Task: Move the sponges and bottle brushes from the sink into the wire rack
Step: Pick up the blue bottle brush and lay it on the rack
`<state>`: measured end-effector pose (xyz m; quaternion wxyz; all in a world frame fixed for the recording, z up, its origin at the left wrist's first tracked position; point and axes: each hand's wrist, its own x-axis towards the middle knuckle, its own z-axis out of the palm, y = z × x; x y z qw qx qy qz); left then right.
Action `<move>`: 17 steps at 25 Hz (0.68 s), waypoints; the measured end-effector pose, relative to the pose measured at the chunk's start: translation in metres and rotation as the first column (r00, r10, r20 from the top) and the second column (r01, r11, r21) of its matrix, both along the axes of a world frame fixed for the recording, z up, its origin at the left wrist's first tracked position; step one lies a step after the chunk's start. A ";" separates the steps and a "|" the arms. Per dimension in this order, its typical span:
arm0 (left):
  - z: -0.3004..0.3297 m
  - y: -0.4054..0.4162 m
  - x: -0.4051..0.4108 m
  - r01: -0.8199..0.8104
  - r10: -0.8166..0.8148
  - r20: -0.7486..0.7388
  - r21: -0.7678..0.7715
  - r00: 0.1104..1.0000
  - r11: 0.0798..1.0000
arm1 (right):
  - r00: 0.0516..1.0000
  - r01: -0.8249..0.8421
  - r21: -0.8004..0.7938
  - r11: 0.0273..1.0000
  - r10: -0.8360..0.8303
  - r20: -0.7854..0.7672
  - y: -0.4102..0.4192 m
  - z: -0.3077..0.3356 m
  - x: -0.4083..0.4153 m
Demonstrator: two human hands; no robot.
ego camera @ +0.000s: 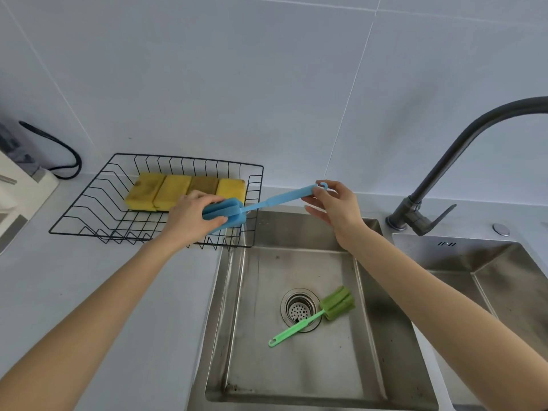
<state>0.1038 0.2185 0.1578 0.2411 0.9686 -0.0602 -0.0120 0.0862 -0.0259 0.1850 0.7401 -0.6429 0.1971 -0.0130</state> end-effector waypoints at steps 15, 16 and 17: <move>-0.067 0.005 0.068 -0.075 0.069 -0.201 -0.024 0.977 0.997 | 0.994 -0.034 -0.103 0.994 0.023 -0.108 0.023 -0.064 0.069; -0.069 0.004 0.068 -0.090 0.085 -0.200 -0.018 0.976 0.996 | 0.993 -0.039 -0.101 0.994 0.028 -0.112 0.023 -0.067 0.068; -0.071 0.003 0.069 -0.104 0.099 -0.198 -0.014 0.975 0.995 | 0.993 -0.042 -0.098 0.994 0.032 -0.110 0.024 -0.070 0.067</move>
